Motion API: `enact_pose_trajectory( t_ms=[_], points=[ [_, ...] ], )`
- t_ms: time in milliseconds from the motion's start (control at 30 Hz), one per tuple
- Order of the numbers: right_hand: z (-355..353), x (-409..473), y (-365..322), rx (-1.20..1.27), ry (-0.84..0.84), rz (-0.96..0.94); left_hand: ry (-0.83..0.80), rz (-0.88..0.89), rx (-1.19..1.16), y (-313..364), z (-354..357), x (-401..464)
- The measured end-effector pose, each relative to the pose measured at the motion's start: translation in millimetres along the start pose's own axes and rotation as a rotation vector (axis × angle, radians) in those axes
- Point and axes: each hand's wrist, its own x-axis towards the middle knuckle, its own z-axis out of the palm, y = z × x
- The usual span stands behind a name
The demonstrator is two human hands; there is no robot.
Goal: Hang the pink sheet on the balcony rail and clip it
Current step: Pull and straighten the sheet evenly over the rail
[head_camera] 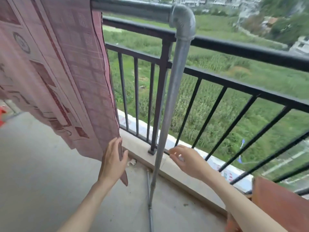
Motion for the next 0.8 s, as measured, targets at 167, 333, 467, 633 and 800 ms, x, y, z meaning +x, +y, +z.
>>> enact_pose_trajectory(
  t_ms=[167, 333, 467, 633, 800],
  points=[
    [-29.3, 41.8, 29.4, 0.064, 0.093, -0.009, 0.097, 0.007, 0.018, 22.9, -1.7, 36.6],
    [-49.5, 100.8, 30.8, 0.123, 0.044, -0.088, 0.257, -0.045, -0.015, 41.2, -14.5, 72.2],
    [-56.9, 152.3, 14.5, 0.226, -0.004, -0.151, 0.45, -0.138, -0.078, 61.0, -36.4, 95.9],
    [-81.9, 215.3, -29.9, 0.344, -0.028, -0.363, 0.654, -0.174, -0.064, 92.1, -66.3, 127.4],
    [-109.3, 261.9, -79.3, 0.375, -0.028, -0.529, 0.759, -0.185, 0.006, 134.0, -89.1, 153.7]
  ],
)
